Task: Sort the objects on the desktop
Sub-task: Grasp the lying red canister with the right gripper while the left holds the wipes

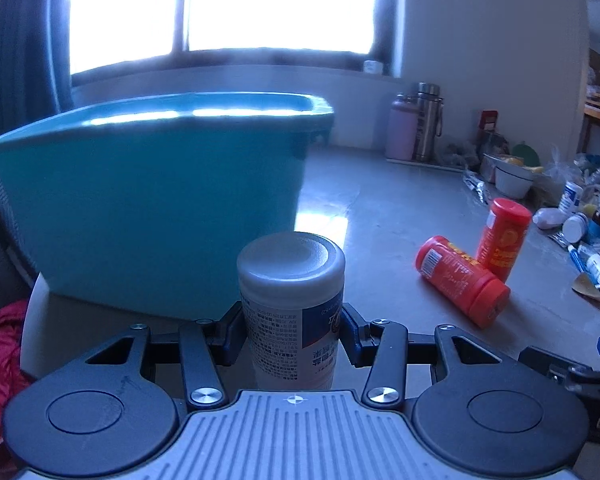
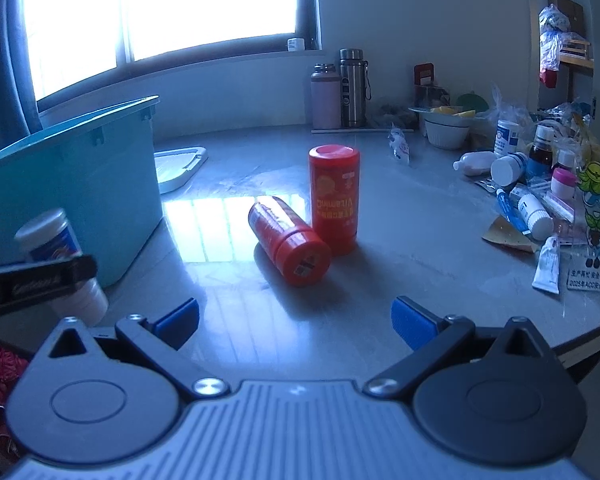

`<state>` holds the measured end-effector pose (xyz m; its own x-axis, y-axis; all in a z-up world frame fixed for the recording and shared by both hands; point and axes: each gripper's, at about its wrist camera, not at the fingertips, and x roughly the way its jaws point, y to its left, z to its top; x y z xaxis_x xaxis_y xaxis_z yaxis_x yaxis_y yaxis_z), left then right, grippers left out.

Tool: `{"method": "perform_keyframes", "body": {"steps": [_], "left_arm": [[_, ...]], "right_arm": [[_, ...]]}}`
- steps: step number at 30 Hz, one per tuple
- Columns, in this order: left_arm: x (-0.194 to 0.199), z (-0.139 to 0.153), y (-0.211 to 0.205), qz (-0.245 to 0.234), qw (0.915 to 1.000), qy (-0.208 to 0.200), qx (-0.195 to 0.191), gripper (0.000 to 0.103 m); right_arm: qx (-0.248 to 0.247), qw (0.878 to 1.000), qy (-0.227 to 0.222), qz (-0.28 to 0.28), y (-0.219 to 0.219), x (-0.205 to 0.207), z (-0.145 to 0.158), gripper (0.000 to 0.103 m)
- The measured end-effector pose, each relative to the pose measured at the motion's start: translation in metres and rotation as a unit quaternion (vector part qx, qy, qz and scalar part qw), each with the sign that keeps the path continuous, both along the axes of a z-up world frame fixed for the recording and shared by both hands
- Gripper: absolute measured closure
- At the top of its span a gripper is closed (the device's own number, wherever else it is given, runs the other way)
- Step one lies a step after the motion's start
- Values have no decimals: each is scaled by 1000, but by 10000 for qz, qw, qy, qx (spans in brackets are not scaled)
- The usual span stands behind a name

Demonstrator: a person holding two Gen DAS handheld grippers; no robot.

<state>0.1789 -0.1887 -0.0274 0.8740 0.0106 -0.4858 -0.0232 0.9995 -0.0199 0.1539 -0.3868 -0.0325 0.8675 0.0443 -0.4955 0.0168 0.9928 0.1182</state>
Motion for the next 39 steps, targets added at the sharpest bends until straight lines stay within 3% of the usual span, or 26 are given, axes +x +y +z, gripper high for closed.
{"method": "perform_keyframes", "body": {"steps": [39], "left_arm": [[42, 0, -3, 616, 9980, 133, -33, 54]], "right_arm": [[333, 9964, 302, 713, -6, 118, -32, 0]]}}
